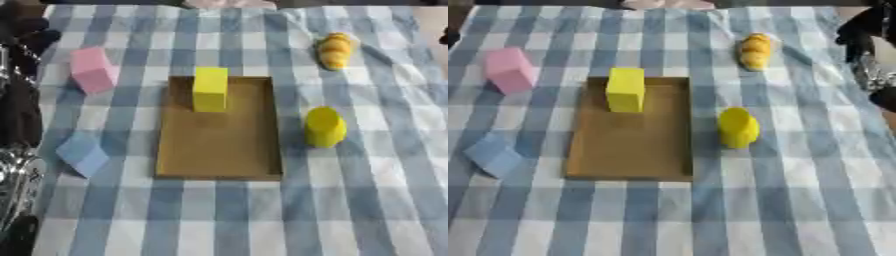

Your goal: Pick up objects on the table and place them in the box.

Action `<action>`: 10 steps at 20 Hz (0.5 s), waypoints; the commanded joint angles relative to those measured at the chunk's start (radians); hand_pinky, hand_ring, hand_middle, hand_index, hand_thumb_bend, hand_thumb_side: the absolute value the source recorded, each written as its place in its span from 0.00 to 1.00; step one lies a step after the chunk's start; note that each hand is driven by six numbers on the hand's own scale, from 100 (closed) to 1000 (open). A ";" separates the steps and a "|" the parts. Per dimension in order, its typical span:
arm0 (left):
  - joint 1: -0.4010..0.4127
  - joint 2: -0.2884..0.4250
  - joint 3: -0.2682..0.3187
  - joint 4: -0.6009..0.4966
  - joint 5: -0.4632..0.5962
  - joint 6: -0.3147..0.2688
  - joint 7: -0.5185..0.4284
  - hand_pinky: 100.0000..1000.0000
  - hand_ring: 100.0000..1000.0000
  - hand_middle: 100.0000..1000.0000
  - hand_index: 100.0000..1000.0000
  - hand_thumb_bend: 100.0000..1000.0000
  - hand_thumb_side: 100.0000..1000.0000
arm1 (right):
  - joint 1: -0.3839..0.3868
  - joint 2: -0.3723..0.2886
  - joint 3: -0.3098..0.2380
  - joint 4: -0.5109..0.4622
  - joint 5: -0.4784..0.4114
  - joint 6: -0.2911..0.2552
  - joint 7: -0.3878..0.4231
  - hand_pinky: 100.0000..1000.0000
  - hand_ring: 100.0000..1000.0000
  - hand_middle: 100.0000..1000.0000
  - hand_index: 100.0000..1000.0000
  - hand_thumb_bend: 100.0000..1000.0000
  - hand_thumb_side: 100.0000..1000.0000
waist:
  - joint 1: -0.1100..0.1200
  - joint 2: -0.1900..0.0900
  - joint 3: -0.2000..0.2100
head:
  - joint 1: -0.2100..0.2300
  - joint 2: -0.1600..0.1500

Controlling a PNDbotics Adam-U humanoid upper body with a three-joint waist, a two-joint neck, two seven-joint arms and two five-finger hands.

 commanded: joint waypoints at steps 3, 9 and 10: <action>-0.009 0.025 -0.002 -0.018 -0.001 0.002 -0.007 0.91 0.69 0.63 0.84 0.00 0.72 | -0.058 -0.221 0.068 -0.008 0.163 -0.052 0.068 0.80 0.73 0.69 0.88 0.00 0.11 | -0.006 -0.015 0.001 | -0.004 -0.007; -0.012 0.032 -0.011 -0.018 0.001 0.005 -0.017 0.91 0.69 0.63 0.84 0.00 0.71 | -0.152 -0.314 0.185 0.065 0.253 -0.104 0.150 0.80 0.78 0.75 0.89 0.00 0.21 | -0.012 -0.017 0.011 | -0.017 -0.013; -0.013 0.033 -0.012 -0.018 0.002 0.005 -0.018 0.91 0.69 0.63 0.84 0.00 0.71 | -0.167 -0.319 0.202 0.078 0.266 -0.114 0.165 0.80 0.79 0.76 0.89 0.00 0.25 | -0.013 -0.017 0.012 | -0.018 -0.014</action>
